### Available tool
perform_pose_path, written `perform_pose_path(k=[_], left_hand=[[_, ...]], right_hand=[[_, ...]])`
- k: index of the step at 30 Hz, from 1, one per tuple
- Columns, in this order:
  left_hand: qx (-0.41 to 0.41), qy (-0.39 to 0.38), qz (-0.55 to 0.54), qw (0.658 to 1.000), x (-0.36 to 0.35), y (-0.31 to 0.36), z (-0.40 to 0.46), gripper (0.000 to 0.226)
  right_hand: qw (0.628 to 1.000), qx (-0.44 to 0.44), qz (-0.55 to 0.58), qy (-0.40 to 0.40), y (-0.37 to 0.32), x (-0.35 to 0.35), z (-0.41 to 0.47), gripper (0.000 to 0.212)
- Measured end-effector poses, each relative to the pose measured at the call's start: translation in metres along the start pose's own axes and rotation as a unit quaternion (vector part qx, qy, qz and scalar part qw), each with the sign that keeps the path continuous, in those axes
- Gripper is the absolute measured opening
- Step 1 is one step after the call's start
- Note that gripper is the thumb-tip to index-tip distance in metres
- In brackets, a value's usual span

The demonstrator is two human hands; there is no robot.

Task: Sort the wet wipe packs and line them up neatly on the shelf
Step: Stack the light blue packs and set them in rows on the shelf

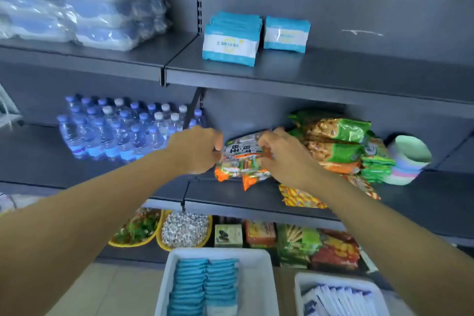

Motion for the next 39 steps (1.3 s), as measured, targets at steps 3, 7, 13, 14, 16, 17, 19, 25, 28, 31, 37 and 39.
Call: perform_pose_path(k=[3,7,13,14,16,17,19,25,28,31,37,39], left_hand=[[-0.004,-0.058,-0.002,0.998,-0.059,-0.032,-0.022,0.019],[0.004,-0.118,-0.002,0.993,-0.141,-0.069,-0.048,0.02],[0.038,-0.223,-0.014,0.974,-0.265,-0.112,-0.078,0.022],[0.046,-0.24,-0.017,0.97,-0.286,-0.117,-0.081,0.022],[0.063,-0.253,-0.014,0.965,-0.328,-0.126,-0.085,0.021],[0.07,-0.256,-0.011,0.964,-0.347,-0.129,-0.086,0.021],[0.084,-0.258,-0.011,0.962,-0.386,-0.134,-0.088,0.021],[0.107,-0.262,-0.016,0.959,-0.486,-0.143,-0.087,0.026],[0.104,-0.26,-0.024,0.96,-0.524,-0.147,-0.082,0.029],[0.109,-0.246,-0.032,0.963,-0.554,-0.152,-0.073,0.029],[0.105,-0.208,-0.05,0.971,-0.588,-0.158,-0.054,0.03],[0.101,-0.206,-0.044,0.972,-0.595,-0.159,-0.051,0.029]], right_hand=[[0.997,-0.031,0.019,-0.065,-0.016,-0.055,-0.031,0.034],[0.988,-0.069,0.044,-0.132,-0.026,-0.138,-0.07,0.033],[0.959,-0.102,0.079,-0.252,-0.021,-0.263,-0.122,0.034],[0.954,-0.107,0.083,-0.267,-0.018,-0.284,-0.129,0.032],[0.945,-0.121,0.092,-0.289,-0.011,-0.325,-0.141,0.031],[0.941,-0.129,0.098,-0.297,-0.006,-0.345,-0.146,0.032],[0.935,-0.138,0.105,-0.309,0.004,-0.388,-0.156,0.033],[0.927,-0.151,0.135,-0.315,0.034,-0.506,-0.175,0.034],[0.931,-0.159,0.127,-0.303,0.05,-0.551,-0.178,0.038],[0.942,-0.145,0.094,-0.289,0.064,-0.587,-0.176,0.045],[0.961,-0.122,0.015,-0.248,0.07,-0.631,-0.175,0.046],[0.965,-0.117,-0.018,-0.235,0.069,-0.639,-0.179,0.047]])
Point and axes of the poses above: each hand's wrist, its own z-axis towards the middle knuckle, its own x-axis out of the back of the hand, y = z × x, the point moved 2 cm from there along z, towards the middle knuckle, and after that the axes turned 11 degrees about x, right-handed, at the moved point
